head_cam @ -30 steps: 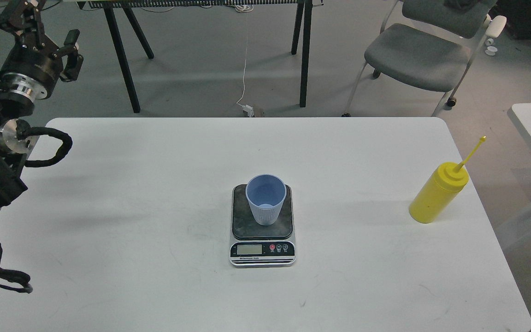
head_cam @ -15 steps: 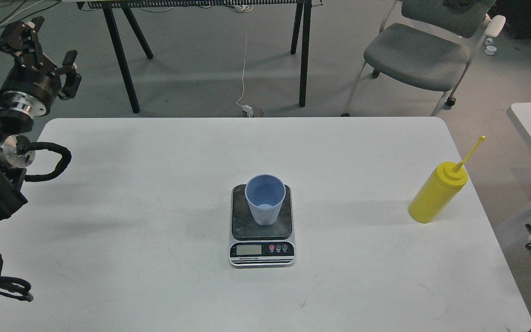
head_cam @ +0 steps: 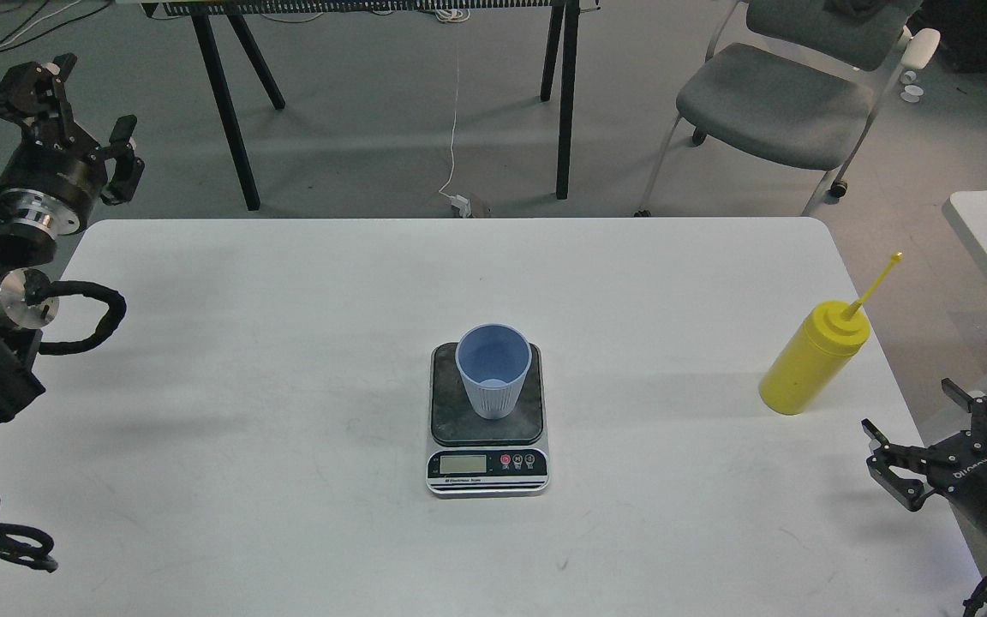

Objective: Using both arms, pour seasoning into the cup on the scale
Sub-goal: 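Move the right gripper down around the yellow bottle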

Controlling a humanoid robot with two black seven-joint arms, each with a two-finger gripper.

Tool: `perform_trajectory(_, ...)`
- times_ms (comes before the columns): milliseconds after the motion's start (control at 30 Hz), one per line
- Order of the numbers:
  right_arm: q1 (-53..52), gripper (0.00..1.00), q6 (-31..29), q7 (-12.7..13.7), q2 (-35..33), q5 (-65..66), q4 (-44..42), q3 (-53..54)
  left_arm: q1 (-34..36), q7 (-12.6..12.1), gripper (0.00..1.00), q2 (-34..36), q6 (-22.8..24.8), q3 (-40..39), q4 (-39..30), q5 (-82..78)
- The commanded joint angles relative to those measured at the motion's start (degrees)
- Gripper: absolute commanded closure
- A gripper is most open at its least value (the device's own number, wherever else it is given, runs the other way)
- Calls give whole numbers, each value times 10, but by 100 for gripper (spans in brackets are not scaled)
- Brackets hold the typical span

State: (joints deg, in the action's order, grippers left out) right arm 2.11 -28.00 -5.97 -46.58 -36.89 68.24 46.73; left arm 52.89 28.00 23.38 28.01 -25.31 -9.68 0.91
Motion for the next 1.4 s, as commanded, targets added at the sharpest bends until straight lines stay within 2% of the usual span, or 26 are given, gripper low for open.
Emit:
perform_trajectory(0,-3,1,0,0,31,25,-3,9,-5,0,14,2,0,0,-1,0)
perform_trajectory(234,-6,1,0,0,93,70,-8,50,-7,0,14,3,0,0,0,-2)
perform_trajectory(434,-23,1,0,0,108,74,-13,64,-7,0,14,4,0,1,0,-4)
perform_trajectory(1068,-101,1,0,-9,215,125,-147,77,-19,0,13,2,0,6,-4,-24)
perform_trajectory(1135,-105,6,0,-25,235,143,-159,78,-19,0,13,3,0,6,-4,-25)
perform_trajectory(1169,-106,11,0,-39,239,152,-163,78,-19,0,13,4,0,6,-4,-25)
perform_trajectory(1269,-112,17,0,-87,243,184,-172,78,-19,0,13,4,0,7,-4,-25)
perform_trajectory(1369,-119,27,0,-119,246,197,-186,79,-21,0,13,4,0,7,-3,-25)
